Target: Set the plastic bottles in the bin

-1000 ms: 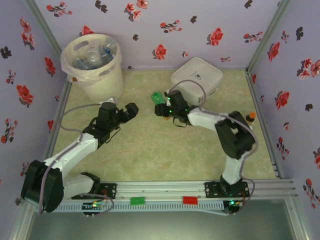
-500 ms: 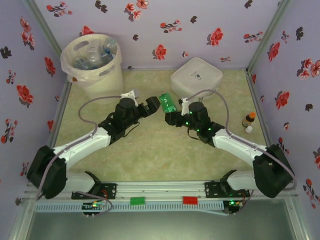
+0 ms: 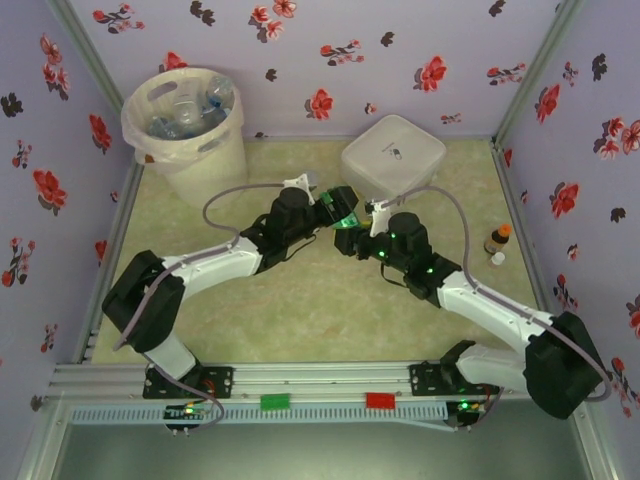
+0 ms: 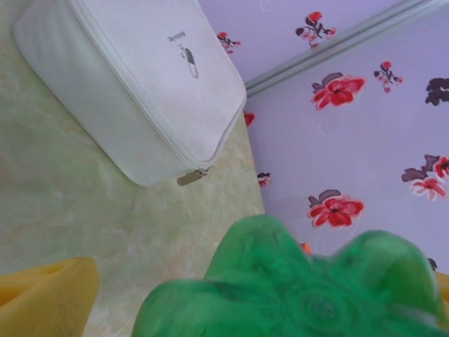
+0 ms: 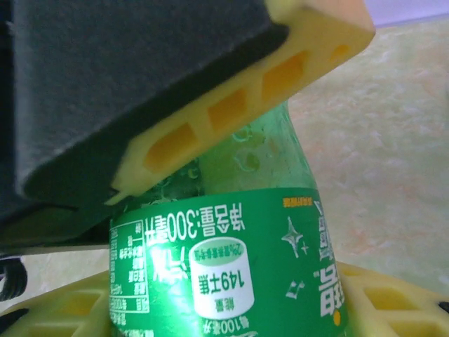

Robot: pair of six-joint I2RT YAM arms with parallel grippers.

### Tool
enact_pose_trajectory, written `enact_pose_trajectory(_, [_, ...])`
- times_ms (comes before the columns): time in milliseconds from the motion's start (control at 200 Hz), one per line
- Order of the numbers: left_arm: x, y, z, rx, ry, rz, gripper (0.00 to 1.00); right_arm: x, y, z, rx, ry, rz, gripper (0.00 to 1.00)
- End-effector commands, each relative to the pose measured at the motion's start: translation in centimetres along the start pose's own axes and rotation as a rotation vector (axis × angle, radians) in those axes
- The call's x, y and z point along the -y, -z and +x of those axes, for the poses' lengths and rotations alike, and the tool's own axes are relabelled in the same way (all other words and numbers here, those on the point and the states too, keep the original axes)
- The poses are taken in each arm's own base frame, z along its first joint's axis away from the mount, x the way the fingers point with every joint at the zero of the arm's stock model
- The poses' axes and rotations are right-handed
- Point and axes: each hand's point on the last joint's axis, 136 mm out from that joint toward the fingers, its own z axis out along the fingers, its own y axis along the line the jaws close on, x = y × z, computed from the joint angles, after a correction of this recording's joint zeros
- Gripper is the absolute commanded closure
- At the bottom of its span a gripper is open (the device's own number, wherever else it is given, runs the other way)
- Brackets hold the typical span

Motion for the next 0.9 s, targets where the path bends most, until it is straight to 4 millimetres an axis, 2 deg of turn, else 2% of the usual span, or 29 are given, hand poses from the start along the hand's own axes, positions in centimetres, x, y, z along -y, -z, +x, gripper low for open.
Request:
enact_pose_trajectory(0, [1.3,-0.6,-0.2,0.006,0.029,0.053,0.08,-0.6,0.9,-1.1,0.043,0.052,-0.008,0.6])
enact_pose_trajectory(150, [1.4,-0.7,0.1,-0.006,0.01,0.062,0.17,-0.5,1.0,-0.7,0.027,0.07,-0.008,0.6])
enact_pose_trajectory(260, [1.4,-0.9,0.6,-0.034,0.006,0.069,0.17,-0.6,0.7,0.0,-0.005,0.09,-0.022,0.6])
enact_pose_trajectory(395, [0.5,-0.7,1.1,-0.054,-0.012,0.032,0.18,-1.0,0.7,0.4,-0.026,0.119,-0.044,0.6])
enact_pose_trajectory(570, [0.1,0.1,1.0,-0.049,-0.047,0.006,0.38,-0.9,0.7,0.3,-0.032,0.165,-0.036,0.57])
enact_pose_trajectory(690, [-0.1,1.0,-0.2,0.004,-0.09,-0.031,0.49,-1.3,0.7,-0.3,-0.034,0.186,-0.042,0.47])
enact_pose_trajectory(770, [-0.3,1.4,-1.1,0.036,-0.111,-0.051,0.52,-1.3,0.8,-0.8,-0.023,0.193,-0.031,0.39])
enact_pose_trajectory(895, [-0.6,2.1,-3.1,0.071,-0.13,-0.077,0.52,-0.9,1.0,-1.6,0.001,0.2,0.001,0.12])
